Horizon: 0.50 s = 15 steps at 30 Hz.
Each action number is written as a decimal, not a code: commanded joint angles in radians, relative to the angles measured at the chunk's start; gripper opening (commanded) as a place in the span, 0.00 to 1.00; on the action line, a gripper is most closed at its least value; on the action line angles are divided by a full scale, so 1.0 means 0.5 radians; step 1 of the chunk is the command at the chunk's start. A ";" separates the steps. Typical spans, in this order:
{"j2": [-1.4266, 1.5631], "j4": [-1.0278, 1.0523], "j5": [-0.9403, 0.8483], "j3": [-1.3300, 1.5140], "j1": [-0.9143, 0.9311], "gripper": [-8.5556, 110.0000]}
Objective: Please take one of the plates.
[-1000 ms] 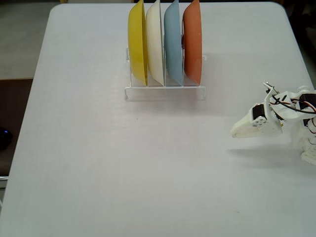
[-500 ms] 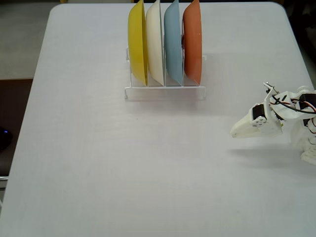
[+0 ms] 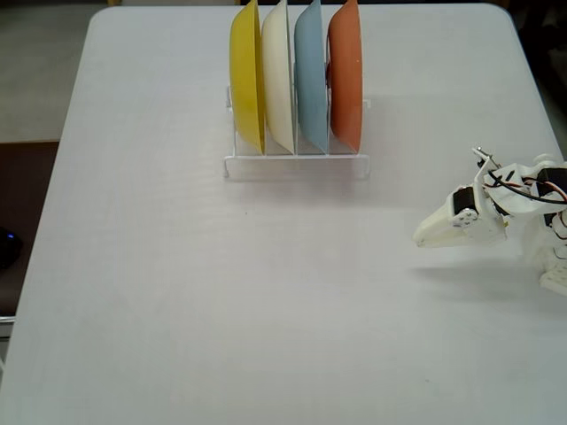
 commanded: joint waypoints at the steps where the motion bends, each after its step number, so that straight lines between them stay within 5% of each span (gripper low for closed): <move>1: 0.046 0.006 0.025 -0.006 0.006 0.07; 15: 0.046 0.169 0.018 -0.334 0.009 0.07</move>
